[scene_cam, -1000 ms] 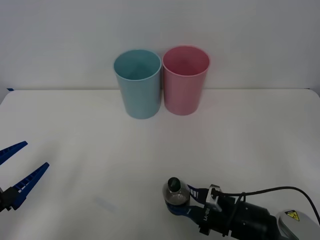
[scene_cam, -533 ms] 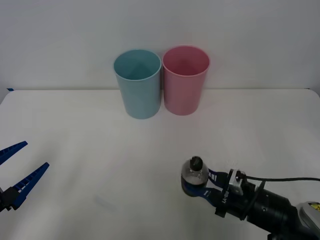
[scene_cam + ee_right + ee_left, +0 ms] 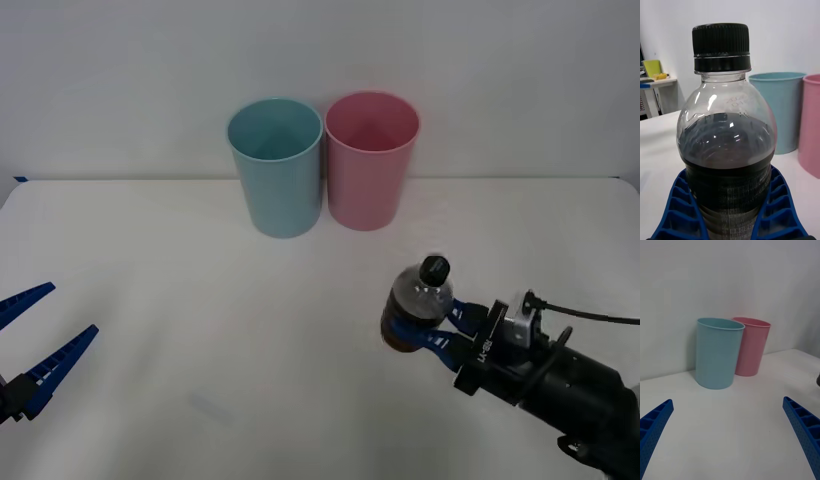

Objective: Grasp the object on the table and drop it into the matching bin: aluminum can to the light blue bin, PET bottle to the pink bin.

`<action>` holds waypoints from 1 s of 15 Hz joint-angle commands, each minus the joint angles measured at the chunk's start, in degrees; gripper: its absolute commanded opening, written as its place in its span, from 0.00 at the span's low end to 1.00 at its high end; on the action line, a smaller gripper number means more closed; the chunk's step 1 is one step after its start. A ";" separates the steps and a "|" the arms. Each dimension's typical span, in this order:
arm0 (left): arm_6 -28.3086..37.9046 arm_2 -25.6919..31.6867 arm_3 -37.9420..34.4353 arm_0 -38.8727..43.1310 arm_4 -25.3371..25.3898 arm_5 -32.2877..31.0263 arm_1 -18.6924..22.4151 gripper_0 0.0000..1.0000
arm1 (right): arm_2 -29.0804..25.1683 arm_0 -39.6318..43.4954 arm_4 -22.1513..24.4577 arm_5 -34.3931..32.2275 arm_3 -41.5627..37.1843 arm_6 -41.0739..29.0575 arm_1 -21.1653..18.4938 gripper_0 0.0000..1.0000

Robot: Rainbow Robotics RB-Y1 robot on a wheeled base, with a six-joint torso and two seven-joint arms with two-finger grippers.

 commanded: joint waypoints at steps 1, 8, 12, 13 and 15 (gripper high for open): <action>0.00 0.00 0.00 0.00 0.00 0.00 0.00 1.00 | -2.13 0.20 -0.01 3.72 -5.41 -5.98 -0.23 0.00; 0.00 0.00 0.00 0.00 0.00 0.00 0.00 1.00 | -3.62 -4.28 -1.77 15.14 -13.93 -16.44 -4.10 0.00; 0.00 0.00 0.00 0.00 0.00 0.00 0.00 1.00 | -3.71 -11.67 -1.77 16.99 -11.12 -20.84 -6.65 0.00; 0.00 0.00 0.00 0.00 0.00 0.00 0.00 1.00 | -3.62 -13.42 -1.68 16.90 -9.63 -21.01 -7.18 0.00; 0.00 0.00 0.00 0.00 0.00 0.00 0.00 1.00 | -3.27 -19.31 -0.80 16.73 -3.83 -21.28 -8.05 0.00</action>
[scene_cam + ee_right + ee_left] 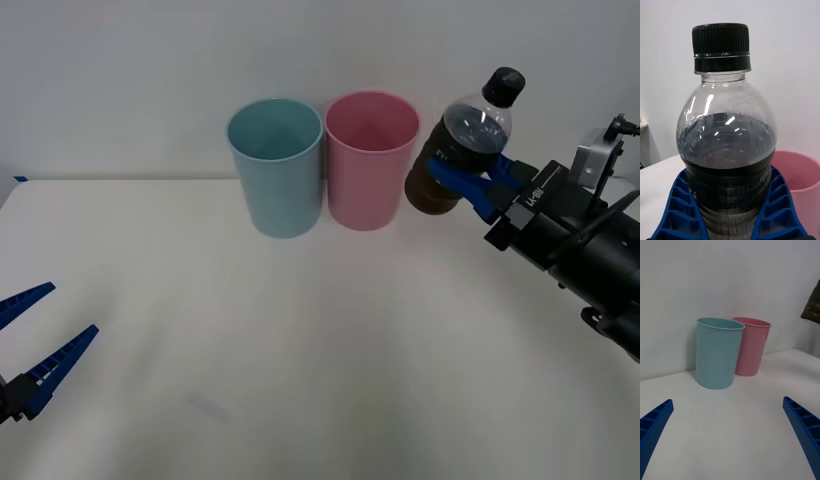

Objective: Grasp the object on the table and drop it into the matching bin: aluminum can to the light blue bin, PET bottle to the pink bin.

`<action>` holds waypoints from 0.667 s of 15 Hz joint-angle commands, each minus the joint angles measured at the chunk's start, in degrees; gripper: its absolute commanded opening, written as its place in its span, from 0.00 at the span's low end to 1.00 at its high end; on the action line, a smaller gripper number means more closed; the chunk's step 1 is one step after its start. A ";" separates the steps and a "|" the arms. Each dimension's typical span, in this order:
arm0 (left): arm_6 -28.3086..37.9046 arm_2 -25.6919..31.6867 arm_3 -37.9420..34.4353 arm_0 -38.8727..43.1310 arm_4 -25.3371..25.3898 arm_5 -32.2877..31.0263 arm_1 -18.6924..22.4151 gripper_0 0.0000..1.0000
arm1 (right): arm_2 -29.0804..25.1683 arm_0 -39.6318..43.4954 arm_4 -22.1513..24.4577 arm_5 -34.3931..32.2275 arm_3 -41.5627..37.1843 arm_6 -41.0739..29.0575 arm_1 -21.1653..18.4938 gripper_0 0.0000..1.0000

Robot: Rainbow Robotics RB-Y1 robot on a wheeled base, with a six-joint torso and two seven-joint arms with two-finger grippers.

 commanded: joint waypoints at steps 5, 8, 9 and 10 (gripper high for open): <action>0.00 0.00 0.00 0.00 0.00 0.00 0.00 1.00 | 3.64 -18.33 2.12 -1.14 18.51 -1.26 -1.34 0.00; 0.00 0.00 0.00 0.00 0.00 0.00 0.00 1.00 | 6.02 -24.58 2.12 -1.14 25.27 -1.26 -1.34 0.00; 0.00 0.00 0.00 0.00 0.00 0.00 0.00 1.00 | 7.77 -27.12 2.04 -1.14 27.65 -1.26 -1.34 0.00; 0.00 0.00 0.00 0.00 0.00 0.00 0.00 1.00 | 9.18 -28.88 2.04 -1.14 29.14 -1.26 -1.26 0.00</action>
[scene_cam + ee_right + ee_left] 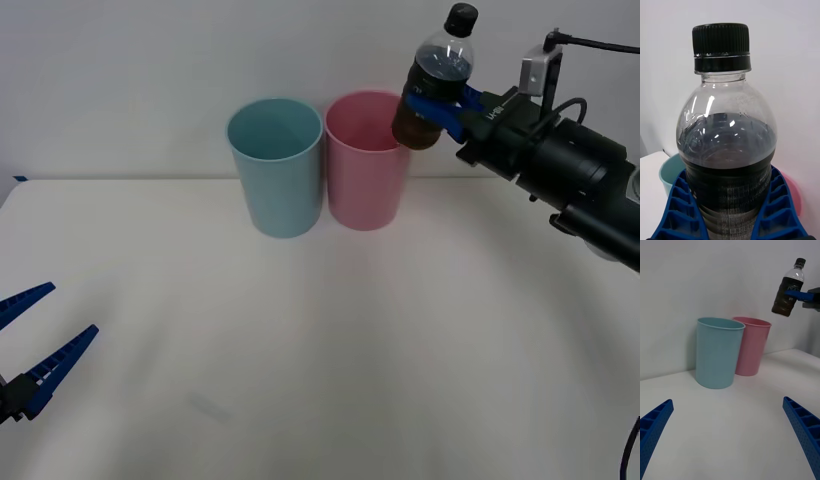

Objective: Grasp the object on the table and drop it into the matching bin: aluminum can to the light blue bin, PET bottle to the pink bin.

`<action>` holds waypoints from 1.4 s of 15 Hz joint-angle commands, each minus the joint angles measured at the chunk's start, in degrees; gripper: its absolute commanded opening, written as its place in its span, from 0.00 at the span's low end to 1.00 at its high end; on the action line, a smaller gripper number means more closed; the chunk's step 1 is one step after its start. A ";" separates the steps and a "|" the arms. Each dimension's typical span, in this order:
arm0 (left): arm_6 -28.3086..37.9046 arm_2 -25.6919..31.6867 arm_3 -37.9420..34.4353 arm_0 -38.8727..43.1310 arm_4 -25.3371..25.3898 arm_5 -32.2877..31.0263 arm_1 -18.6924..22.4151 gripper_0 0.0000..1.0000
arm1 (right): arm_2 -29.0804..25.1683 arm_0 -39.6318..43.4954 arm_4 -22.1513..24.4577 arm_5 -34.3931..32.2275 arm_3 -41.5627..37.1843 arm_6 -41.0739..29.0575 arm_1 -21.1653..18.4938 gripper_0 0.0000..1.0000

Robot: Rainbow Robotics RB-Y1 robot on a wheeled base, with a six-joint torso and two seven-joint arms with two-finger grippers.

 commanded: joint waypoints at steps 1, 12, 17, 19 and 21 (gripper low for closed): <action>0.00 0.00 0.00 0.00 0.00 0.00 0.00 1.00 | 3.52 -5.32 -0.06 -0.01 4.83 -0.09 0.62 0.00; 0.00 0.00 0.00 0.00 0.00 0.00 0.00 1.00 | 5.11 -18.33 2.14 0.87 22.23 2.11 5.89 0.00; 0.00 0.00 0.00 0.00 0.00 0.00 0.00 1.00 | 5.11 -21.23 2.22 0.96 26.98 2.90 6.68 0.00; 0.00 0.00 0.00 0.00 0.00 0.00 0.00 1.00 | 5.11 -21.23 2.14 0.96 26.98 2.72 6.68 0.00; 0.00 0.00 0.00 0.00 0.00 0.00 0.00 1.00 | 5.11 -21.23 1.61 1.31 26.98 2.81 6.77 0.60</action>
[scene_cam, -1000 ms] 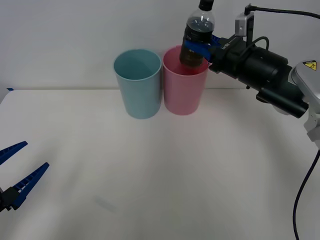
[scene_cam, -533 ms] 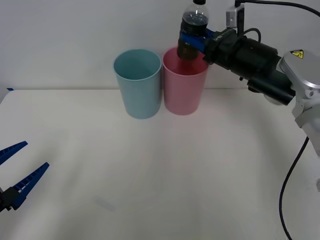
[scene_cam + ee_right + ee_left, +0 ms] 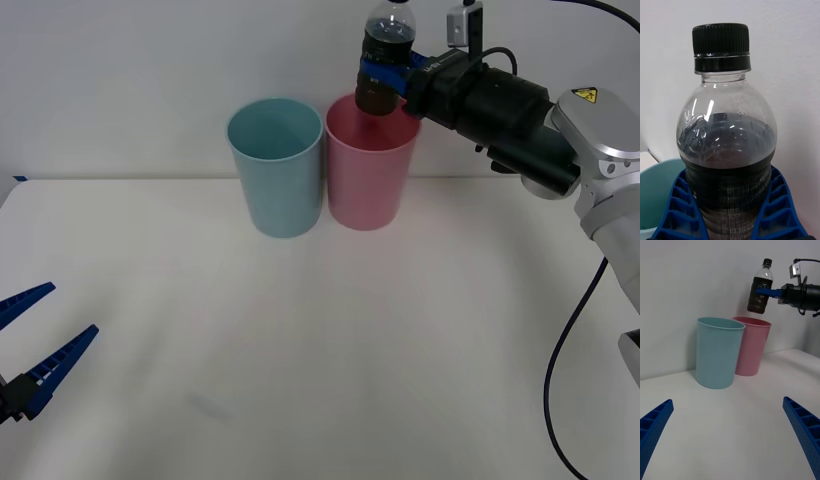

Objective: Grasp the object on the table and drop it into the matching bin: aluminum can to the light blue bin, PET bottle to the pink bin.

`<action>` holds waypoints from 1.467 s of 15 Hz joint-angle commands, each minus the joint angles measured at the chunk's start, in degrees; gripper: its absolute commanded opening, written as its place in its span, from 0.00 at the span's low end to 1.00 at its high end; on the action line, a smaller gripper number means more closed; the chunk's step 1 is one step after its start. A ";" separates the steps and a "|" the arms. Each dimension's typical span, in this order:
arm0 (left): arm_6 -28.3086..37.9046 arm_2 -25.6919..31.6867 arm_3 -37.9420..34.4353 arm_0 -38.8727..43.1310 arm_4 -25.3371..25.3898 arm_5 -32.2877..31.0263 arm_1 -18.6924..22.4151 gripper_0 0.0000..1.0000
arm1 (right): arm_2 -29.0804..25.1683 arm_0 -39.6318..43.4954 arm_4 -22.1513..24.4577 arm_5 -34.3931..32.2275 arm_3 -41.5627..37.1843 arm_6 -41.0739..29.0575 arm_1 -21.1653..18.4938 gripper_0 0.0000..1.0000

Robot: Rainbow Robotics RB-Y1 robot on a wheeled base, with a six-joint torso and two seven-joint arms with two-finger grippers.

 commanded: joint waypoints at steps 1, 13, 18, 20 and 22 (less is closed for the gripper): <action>0.00 0.00 0.00 0.00 0.00 0.00 0.00 1.00 | 0.00 0.00 -0.53 0.47 -0.01 0.00 0.00 1.00; 0.00 0.00 0.00 0.00 0.00 0.00 0.00 1.00 | 0.00 9.40 -1.32 -0.06 -12.13 1.32 -0.09 1.00; 0.00 0.00 0.00 0.00 0.00 0.00 0.00 1.00 | -0.17 20.57 -2.02 -0.23 -25.76 1.32 -2.19 1.00; 0.00 0.00 0.00 0.00 0.00 0.00 0.00 1.00 | -1.23 27.16 -2.64 -0.23 -32.61 1.32 -3.86 1.00; 0.00 0.00 0.00 0.00 0.00 0.00 0.00 1.00 | -2.72 33.93 -2.81 -0.23 -39.38 1.41 -5.27 1.00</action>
